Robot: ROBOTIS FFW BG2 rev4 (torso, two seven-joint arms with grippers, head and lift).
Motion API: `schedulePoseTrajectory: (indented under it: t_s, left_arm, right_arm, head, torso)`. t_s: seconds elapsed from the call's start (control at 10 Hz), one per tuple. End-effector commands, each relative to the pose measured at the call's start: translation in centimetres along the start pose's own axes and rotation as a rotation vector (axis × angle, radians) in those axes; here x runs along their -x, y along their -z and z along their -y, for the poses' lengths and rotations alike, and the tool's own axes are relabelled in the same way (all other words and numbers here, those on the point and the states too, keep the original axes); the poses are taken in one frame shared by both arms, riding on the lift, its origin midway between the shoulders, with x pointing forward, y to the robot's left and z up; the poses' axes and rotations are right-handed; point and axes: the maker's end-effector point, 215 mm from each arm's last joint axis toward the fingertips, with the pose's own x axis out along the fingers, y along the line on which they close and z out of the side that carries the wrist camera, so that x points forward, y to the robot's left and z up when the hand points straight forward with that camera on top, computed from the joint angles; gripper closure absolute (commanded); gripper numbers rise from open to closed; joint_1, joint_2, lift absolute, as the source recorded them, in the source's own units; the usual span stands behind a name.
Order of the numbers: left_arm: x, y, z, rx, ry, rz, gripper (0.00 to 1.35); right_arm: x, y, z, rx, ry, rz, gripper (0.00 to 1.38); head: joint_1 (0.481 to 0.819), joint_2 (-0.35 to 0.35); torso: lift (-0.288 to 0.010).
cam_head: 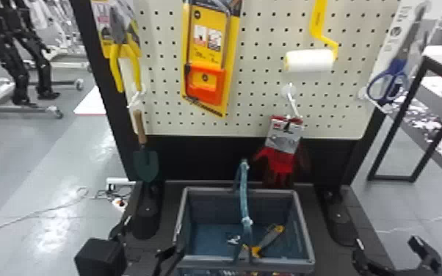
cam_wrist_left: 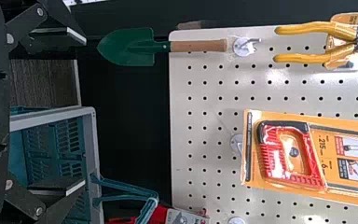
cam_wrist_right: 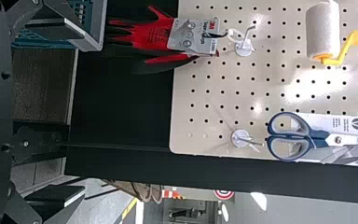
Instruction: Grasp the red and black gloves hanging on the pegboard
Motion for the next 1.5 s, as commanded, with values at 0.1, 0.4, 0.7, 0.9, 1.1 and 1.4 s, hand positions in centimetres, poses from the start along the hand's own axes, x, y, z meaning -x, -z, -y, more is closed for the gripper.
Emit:
schedulePoseTrajectory:
  t_s: [0.1,0.4,0.7,0.9,1.1,1.4]
  left_arm:
    - [-0.1,0.0,0.0,0.0,0.0,0.0,0.24]
    - [0.0,0.0,0.0,-0.002,0.001,0.0,0.24]
    - [0.0,0.0,0.0,-0.003,0.001,0.0,0.24]
    - [0.0,0.1,0.0,-0.002,0.001,-0.002,0.24]
    - [0.0,0.0,0.1,-0.001,0.003,0.0,0.24]
    - [-0.2,0.0,0.4,0.002,0.008,0.001,0.24]
  right_arm:
    - [0.0,0.1,0.0,-0.005,0.001,-0.001,0.13]
    - [-0.2,0.0,-0.1,-0.007,-0.002,0.001,0.13]
    - [-0.3,0.0,-0.2,-0.006,-0.005,0.002,0.13]
    - [-1.2,0.2,-1.0,-0.025,-0.051,-0.02,0.13]
    - [-4.6,-1.0,-2.2,-0.018,-0.186,-0.03,0.13]
    - [-8.7,-2.0,-2.2,-0.042,-0.282,-0.039,0.12]
  head:
    - [0.549,0.0]
    - [0.549,0.0]
    - [0.549,0.0]
    - [0.549,0.0]
    - [0.549,0.0]
    - [0.549,0.0]
  torso:
    - [-0.1]
    - [-0.1]
    - [-0.1]
    - [-0.1]
    - [-0.1]
    - [-0.1]
